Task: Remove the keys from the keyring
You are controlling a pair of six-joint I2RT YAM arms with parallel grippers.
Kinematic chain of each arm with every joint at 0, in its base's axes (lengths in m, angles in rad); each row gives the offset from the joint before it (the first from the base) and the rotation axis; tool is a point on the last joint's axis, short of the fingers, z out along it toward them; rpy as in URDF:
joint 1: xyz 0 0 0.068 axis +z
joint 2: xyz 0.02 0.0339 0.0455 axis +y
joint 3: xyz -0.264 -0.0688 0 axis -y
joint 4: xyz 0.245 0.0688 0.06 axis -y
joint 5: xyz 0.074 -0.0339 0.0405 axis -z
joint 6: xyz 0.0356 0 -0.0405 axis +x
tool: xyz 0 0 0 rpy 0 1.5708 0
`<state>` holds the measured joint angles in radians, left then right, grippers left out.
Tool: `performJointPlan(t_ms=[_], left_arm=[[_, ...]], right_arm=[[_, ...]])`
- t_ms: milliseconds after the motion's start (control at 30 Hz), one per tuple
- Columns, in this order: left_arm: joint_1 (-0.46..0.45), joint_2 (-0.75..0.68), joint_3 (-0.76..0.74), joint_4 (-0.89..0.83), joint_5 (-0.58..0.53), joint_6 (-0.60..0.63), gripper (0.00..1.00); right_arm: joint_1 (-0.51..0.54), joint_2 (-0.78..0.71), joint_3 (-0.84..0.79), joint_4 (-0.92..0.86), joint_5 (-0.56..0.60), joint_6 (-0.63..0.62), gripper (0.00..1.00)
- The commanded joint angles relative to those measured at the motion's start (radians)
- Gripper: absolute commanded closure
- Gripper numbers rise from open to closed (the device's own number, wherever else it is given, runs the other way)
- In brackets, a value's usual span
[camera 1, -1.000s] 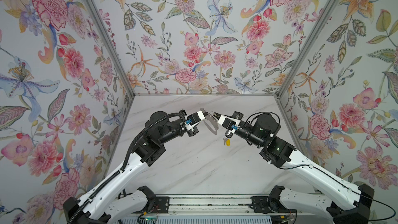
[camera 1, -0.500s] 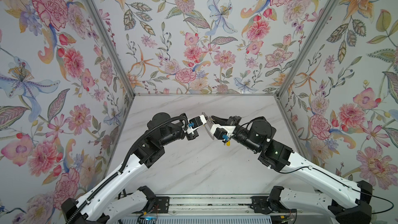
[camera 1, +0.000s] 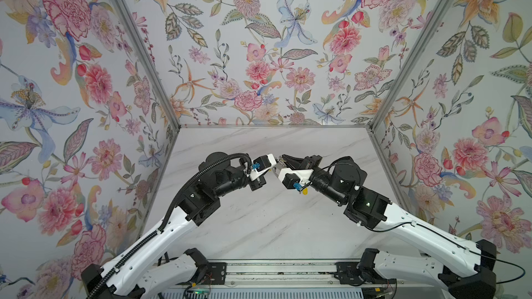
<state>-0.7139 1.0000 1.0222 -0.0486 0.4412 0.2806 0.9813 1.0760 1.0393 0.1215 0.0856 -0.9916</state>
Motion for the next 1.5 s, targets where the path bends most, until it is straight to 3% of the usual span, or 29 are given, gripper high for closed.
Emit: performJointPlan(t_ms=[0, 467, 667, 900, 1167, 1467], left_arm=[[-0.004, -0.014, -0.013, -0.024, 0.049, -0.073, 0.89], [-0.005, -0.002, 0.076, -0.099, 0.039, -0.169, 0.62], [-0.006, 0.067, 0.180, -0.142, 0.012, -0.313, 0.58], [-0.005, 0.105, 0.242, -0.206, 0.028, -0.340, 0.58], [-0.007, 0.152, 0.306, -0.265, 0.064, -0.315, 0.66], [-0.007, 0.160, 0.324, -0.288, 0.084, -0.285, 0.99]], right_arm=[[-0.019, -0.030, 0.054, 0.053, -0.017, 0.021, 1.00], [-0.085, -0.042, 0.040, 0.028, -0.123, 0.114, 1.00], [-0.085, -0.048, 0.025, 0.036, -0.132, 0.122, 1.00], [-0.081, -0.039, 0.028, 0.028, -0.132, 0.121, 1.00], [-0.069, -0.039, 0.028, 0.013, -0.131, 0.114, 1.00], [-0.062, -0.042, 0.025, 0.001, -0.109, 0.102, 1.00]])
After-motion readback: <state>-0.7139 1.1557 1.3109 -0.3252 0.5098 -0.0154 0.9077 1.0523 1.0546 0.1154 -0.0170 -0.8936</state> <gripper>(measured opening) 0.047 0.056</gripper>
